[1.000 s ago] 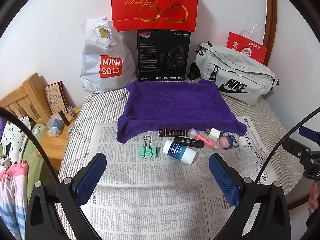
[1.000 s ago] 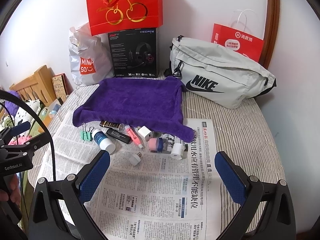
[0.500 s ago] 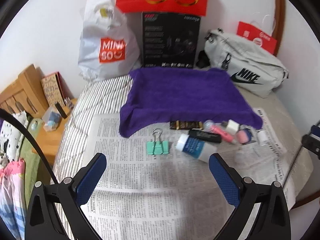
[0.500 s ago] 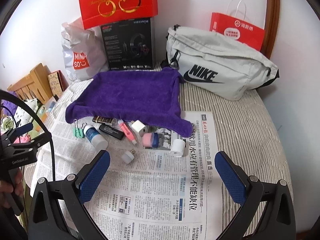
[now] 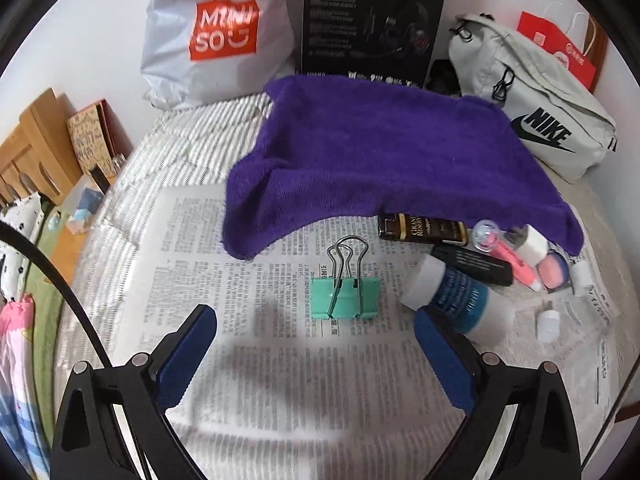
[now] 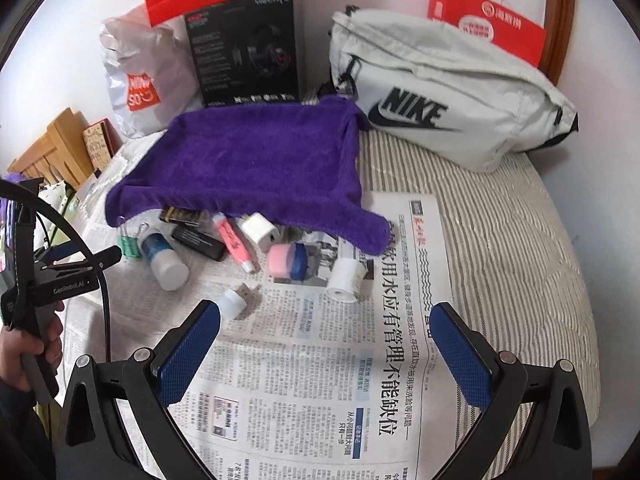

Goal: Organize rigid objects
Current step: 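Grasp the green binder clip with left tool while right tool grasps white tape roll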

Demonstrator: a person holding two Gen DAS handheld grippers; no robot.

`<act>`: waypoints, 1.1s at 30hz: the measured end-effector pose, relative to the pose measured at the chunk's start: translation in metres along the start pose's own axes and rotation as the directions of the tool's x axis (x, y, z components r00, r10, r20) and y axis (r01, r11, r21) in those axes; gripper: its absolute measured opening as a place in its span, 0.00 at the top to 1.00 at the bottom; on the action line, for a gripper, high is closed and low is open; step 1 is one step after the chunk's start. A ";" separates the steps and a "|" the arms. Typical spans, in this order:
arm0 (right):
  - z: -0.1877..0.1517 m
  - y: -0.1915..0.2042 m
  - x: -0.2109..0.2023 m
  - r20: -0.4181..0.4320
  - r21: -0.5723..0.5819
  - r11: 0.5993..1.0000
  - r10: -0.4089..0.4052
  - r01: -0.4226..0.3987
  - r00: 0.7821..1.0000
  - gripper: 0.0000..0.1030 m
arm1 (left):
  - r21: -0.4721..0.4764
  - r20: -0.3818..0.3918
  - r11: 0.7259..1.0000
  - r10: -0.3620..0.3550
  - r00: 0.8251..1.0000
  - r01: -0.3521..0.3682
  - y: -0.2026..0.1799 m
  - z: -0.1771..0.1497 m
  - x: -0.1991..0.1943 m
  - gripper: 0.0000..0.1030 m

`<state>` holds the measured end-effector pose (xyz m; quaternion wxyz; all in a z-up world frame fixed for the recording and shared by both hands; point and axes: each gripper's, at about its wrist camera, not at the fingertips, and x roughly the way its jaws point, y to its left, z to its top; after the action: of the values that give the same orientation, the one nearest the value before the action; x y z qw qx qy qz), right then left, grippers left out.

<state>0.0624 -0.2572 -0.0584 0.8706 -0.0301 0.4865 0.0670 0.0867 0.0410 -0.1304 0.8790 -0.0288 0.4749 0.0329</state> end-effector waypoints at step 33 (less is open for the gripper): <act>0.005 -0.028 0.081 -0.039 0.068 0.998 -0.009 0.011 0.999 0.23 | 0.037 0.081 0.999 0.009 0.997 -0.012 -0.004 -0.003 0.025 0.62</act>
<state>0.1126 -0.2775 -0.1251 0.8619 -0.0039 0.5050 0.0454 0.0984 0.0380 -0.1526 0.8976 -0.0082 0.4397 0.0299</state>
